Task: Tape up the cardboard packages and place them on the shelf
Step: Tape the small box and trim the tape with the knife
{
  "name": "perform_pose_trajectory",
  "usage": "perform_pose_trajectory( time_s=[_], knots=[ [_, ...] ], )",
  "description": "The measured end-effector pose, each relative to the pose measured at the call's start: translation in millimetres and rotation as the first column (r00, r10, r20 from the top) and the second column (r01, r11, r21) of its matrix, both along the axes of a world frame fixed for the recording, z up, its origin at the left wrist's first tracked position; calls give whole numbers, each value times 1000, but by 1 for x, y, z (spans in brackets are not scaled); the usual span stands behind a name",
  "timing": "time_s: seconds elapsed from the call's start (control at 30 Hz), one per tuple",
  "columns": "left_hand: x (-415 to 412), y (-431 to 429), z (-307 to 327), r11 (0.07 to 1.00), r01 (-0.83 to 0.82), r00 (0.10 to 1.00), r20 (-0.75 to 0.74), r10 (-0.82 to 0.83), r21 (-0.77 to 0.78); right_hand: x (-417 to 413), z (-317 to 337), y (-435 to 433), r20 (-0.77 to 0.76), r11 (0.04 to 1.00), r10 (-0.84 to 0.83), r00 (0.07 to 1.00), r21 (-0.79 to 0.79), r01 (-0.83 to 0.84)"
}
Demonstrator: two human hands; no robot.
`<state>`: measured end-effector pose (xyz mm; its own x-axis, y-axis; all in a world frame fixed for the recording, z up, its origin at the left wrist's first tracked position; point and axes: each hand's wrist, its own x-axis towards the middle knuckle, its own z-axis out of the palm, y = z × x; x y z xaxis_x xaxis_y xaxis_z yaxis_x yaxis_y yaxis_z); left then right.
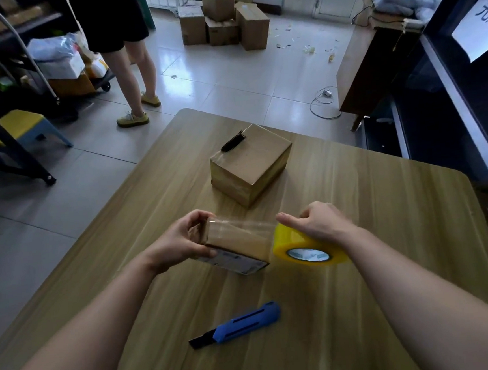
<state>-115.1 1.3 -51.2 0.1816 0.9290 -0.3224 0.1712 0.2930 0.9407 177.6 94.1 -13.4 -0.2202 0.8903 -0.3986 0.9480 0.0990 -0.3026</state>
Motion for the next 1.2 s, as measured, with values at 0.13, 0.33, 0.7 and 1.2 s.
perform_pose_trajectory(
  time_s=[0.13,0.33,0.7,1.2],
  knots=[
    [-15,-3,-9,1000,2,990,-139,-1,13,-8,0,-2,-59,998,51,997,-32,-53],
    [-22,-3,-12,1000,11,989,-146,-15,-24,-4,-5,-1,-193,981,6,981,-189,-43],
    [-27,-9,-29,995,-20,998,-63,14,-96,-19,-13,-1,6,999,28,1000,-26,-28],
    [-29,-13,-44,989,-14,999,-45,8,-144,-27,-38,2,141,1000,-13,990,25,10]
  ],
)
